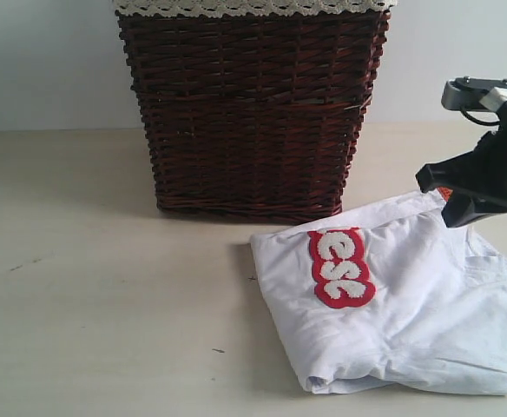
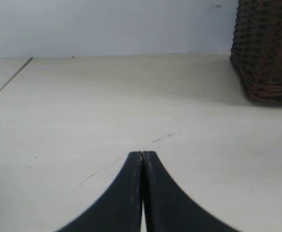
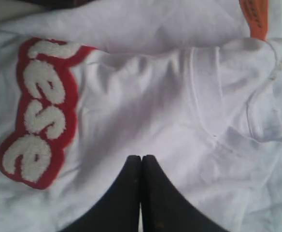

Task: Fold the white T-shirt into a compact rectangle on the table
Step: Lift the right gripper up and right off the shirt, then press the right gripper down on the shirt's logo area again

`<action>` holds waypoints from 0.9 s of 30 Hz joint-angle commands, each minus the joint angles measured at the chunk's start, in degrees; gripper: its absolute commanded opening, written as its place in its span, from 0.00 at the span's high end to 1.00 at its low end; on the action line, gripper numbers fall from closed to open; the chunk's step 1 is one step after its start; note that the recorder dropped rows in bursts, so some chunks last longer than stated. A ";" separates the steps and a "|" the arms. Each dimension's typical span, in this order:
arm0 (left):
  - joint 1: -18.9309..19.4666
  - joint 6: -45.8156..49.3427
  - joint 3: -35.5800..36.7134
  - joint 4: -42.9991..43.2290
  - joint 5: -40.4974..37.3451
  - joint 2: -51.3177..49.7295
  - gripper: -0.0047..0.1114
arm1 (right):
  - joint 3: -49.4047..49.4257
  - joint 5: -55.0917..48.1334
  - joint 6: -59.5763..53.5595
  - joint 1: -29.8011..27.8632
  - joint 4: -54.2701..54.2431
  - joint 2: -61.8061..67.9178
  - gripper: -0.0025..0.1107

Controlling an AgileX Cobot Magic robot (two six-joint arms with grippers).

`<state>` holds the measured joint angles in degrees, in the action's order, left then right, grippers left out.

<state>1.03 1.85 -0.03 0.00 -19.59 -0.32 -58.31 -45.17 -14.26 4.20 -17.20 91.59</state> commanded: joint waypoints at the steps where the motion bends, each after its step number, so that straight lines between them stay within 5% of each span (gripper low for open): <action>1: 0.04 -0.54 0.03 0.00 0.44 0.32 0.95 | 3.03 3.01 1.28 2.80 0.19 -2.95 0.98; 10: 0.04 -0.44 0.03 0.00 0.44 0.32 0.95 | 5.32 1.71 2.02 19.03 2.23 0.56 0.98; 27: 0.04 -0.55 0.03 0.00 0.44 0.32 0.95 | 8.73 8.45 9.63 27.59 5.74 10.44 0.98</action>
<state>1.03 1.85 -0.03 0.00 -19.59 -0.32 -49.70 -39.67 -6.11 30.25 -12.72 100.54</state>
